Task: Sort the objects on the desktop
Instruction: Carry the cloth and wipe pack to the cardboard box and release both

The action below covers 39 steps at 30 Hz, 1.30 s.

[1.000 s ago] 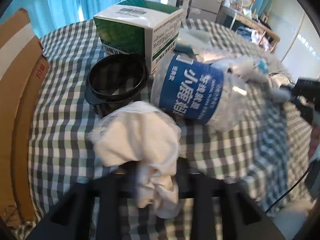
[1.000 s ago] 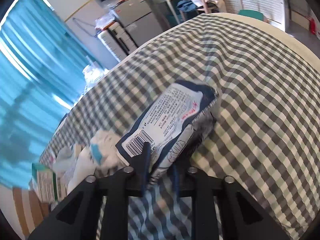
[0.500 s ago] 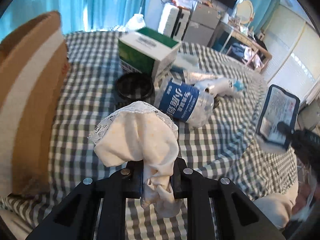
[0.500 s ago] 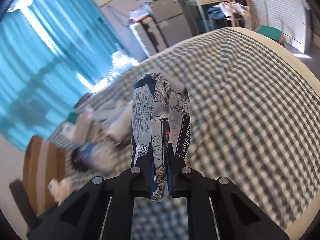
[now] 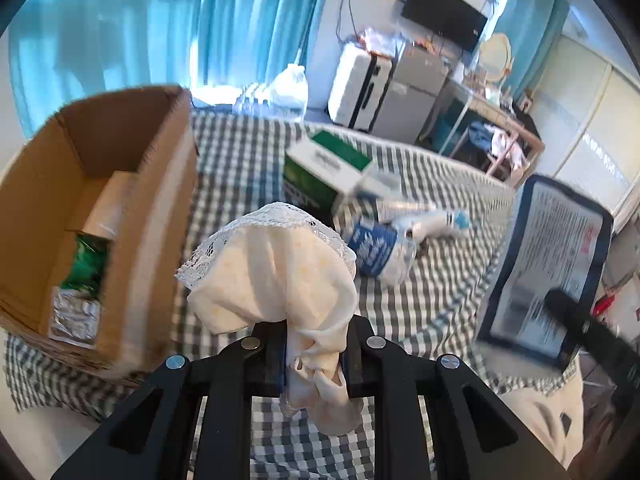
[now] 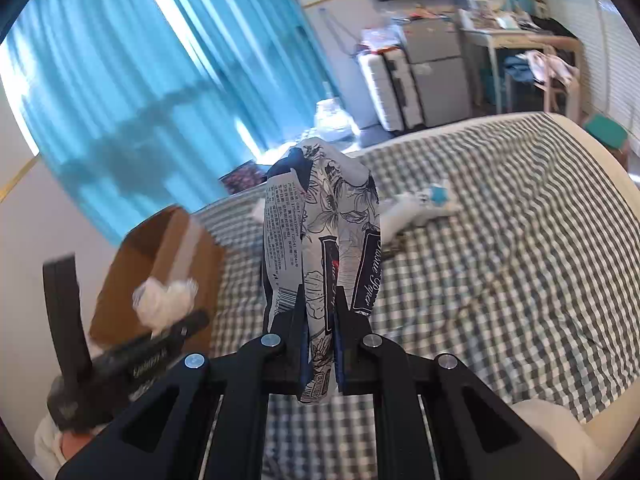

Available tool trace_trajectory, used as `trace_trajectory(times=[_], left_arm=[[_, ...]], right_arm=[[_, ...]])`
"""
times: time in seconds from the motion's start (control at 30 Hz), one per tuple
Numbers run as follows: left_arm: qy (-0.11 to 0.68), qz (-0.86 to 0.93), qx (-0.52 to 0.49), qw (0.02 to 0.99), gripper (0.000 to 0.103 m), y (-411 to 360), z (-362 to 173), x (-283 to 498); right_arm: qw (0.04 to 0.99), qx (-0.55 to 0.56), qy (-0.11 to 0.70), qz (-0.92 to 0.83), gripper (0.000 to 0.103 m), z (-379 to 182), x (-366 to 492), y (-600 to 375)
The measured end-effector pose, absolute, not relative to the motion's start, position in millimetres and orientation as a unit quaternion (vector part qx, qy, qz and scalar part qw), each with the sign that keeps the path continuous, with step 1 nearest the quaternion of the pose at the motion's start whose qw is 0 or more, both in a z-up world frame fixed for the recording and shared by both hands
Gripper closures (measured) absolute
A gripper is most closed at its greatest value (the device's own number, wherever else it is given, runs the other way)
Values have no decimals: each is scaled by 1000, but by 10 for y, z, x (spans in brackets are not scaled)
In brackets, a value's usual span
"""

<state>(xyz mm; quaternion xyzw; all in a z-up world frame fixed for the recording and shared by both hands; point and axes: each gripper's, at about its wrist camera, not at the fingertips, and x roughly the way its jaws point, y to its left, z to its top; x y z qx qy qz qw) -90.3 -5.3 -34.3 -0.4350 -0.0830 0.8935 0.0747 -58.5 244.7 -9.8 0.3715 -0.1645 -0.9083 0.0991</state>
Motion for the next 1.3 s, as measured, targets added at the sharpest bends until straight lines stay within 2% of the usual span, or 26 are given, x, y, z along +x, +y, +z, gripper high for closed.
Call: trace_trajectory(times=[0.27, 0.5, 0.67, 0.8, 1.03, 1.07, 1.13, 1.17, 1.2, 1.23, 1.3], left_arm=[[-86, 921, -376, 50, 84, -725, 307, -924], [-67, 926, -371, -5, 84, -1525, 510, -1171], [-49, 920, -387, -37, 84, -1944, 358, -1388], [-62, 910, -408, -43, 84, -2187, 91, -1558], [-56, 890, -451, -48, 84, -2322, -382, -1810], [-54, 888, -454, -47, 81, -2316, -415, -1834], [-48, 888, -454, -54, 67, -2299, -457, -1852], [-46, 890, -450, -59, 49, -2302, -475, -1857], [-44, 892, -445, -65, 34, -2295, -481, -1842], [-45, 894, -441, -71, 30, -2288, -483, -1827], [-47, 893, -442, -70, 28, -2273, -494, -1806]], right_arm=[[181, 343, -119, -914, 94, 357, -511, 1671], [264, 336, -103, -898, 94, 565, -733, 881], [303, 352, -91, -881, 94, 493, -973, 325], [310, 375, -76, -871, 94, 282, -1192, -16], [308, 410, -67, -856, 93, -49, -1461, -194], [307, 413, -65, -855, 90, -80, -1485, -195], [293, 412, -56, -861, 70, -125, -1510, -178], [285, 408, -50, -866, 65, -119, -1503, -170], [280, 398, -49, -872, 56, -115, -1491, -145], [283, 395, -52, -873, 53, -113, -1488, -127], [281, 395, -63, -873, 53, -99, -1494, -64]])
